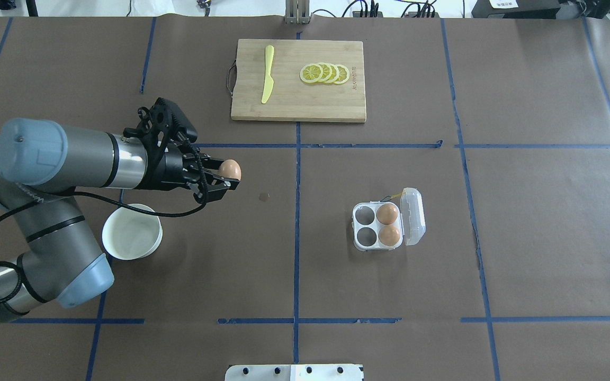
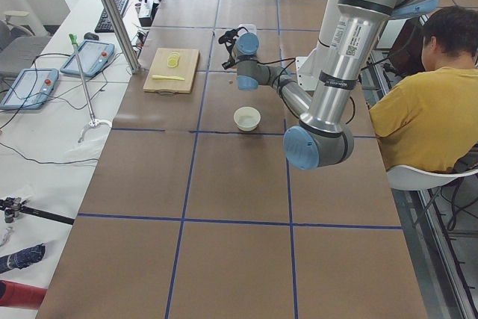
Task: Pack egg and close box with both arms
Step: 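Lift the egg out of the bowl with the left gripper toward the egg box, then lower the egg into the empty slot of the egg box and release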
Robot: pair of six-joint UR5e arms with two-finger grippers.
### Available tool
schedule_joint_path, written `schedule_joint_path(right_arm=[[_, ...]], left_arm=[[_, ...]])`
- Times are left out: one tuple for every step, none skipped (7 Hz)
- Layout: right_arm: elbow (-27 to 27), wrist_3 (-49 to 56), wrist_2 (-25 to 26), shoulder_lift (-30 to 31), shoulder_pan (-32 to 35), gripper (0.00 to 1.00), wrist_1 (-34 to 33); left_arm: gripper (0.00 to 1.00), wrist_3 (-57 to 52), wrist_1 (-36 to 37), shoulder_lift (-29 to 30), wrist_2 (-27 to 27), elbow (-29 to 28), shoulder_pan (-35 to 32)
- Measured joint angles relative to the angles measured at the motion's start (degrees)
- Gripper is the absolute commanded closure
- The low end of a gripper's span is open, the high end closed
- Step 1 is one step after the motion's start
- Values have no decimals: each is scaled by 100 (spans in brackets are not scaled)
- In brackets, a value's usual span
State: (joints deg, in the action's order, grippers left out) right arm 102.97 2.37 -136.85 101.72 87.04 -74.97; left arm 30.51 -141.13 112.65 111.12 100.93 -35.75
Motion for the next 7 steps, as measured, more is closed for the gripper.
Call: schedule_joint_path(right_arm=[[1, 0, 0, -2, 12, 0, 0], [-1, 0, 2, -3, 18, 0, 0], [-4, 2, 6, -3, 33, 0, 0], [-7, 6, 8, -4, 62, 0, 0], [-14, 8, 7, -4, 92, 0, 0], [-22, 7, 5, -4, 116, 0, 0], [-30, 3, 7, -4, 145, 0, 0]], left_arm=[[92, -15, -262, 262, -35, -209, 112], [97, -25, -538, 465, -208, -403, 289], [100, -32, -698, 587, -627, -517, 557], [100, -69, -777, 719, -1176, -598, 888], [100, -177, -863, 927, -1568, -765, 1169], [100, -303, -1030, 1225, -1898, -1119, 1406], [98, -382, -1202, 1546, -2282, -1542, 1634]])
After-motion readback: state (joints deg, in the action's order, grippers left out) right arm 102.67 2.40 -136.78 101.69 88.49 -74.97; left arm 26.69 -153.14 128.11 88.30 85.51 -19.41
